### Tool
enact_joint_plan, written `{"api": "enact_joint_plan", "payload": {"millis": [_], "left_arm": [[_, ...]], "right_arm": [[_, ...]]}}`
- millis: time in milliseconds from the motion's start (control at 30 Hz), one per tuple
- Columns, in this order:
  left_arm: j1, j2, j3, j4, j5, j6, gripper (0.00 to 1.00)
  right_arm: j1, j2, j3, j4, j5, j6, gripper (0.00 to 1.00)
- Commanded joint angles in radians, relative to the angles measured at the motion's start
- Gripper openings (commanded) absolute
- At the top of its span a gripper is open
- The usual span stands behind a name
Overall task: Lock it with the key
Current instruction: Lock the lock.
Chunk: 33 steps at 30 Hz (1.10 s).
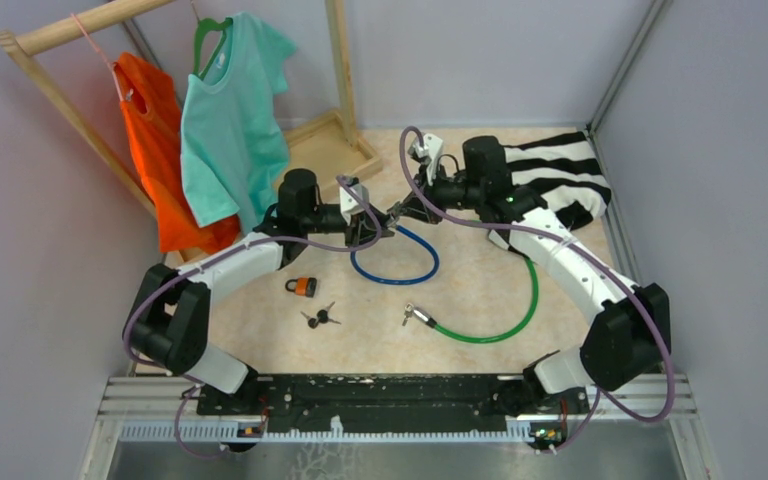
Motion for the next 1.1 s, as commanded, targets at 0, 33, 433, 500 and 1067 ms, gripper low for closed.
{"api": "enact_joint_plan", "payload": {"millis": [0,33,433,500,1067], "left_arm": [[-0.015,-0.030,-0.016,-0.048,0.113,0.034,0.00],[-0.015,-0.033,-0.016,-0.052,0.121,0.040,0.00],[-0.014,-0.040,-0.010,-0.087,0.183,0.071,0.00],[-0.014,-0.040,-0.009,-0.091,0.186,0.074,0.00],[-0.014,-0.031,0.008,-0.150,0.246,0.135,0.00]], "right_arm": [[-0.033,0.021,0.032,0.038,-0.108,-0.137,0.05],[-0.037,0.021,0.030,0.040,-0.126,-0.158,0.04],[-0.045,0.043,0.040,-0.038,-0.226,-0.474,0.00],[-0.045,0.047,0.046,-0.049,-0.229,-0.502,0.00],[-0.045,0.090,0.144,-0.271,-0.276,-0.871,0.00]]}}
